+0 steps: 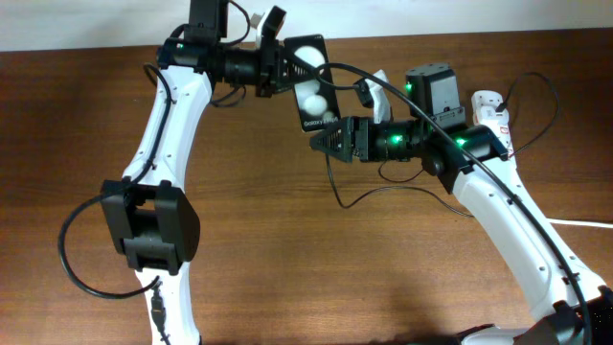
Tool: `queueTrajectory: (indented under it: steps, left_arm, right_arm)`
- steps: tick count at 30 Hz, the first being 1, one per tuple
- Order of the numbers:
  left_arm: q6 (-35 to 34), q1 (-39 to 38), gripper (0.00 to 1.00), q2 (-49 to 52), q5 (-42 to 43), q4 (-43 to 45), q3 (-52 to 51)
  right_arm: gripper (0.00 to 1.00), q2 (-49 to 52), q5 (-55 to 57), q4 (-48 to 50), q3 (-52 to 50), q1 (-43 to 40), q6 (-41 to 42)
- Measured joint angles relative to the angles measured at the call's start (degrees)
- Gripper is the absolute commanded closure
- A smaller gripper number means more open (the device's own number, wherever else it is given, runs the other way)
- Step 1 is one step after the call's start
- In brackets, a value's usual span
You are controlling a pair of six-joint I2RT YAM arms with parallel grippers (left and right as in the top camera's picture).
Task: Plug charger to phone and switch on socket
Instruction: 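Lower the connected phone onto the table with both grippers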
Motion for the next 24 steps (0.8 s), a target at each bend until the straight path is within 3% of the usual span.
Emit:
queueTrajectory:
  steps: [10, 15, 24]
  left_arm:
    - [9.84, -0.35, 1.00, 0.00, -17.55, -15.93, -0.26]
    - [11.45, -3.17, 1.00, 0.00, -25.05, -16.92, -4.02]
    - [11.69, -4.13, 1.00, 0.02, -27.50, -11.72, -12.13]
  right_arm:
    - [0.22, 0.00, 2.12, -2.99, 0.00, 0.00, -0.46]
    - [0.22, 0.00, 3.78, -4.57, 0.00, 0.00, -0.66]
    - [0.22, 0.00, 10.99, -12.37, 0.00, 0.00, -1.86]
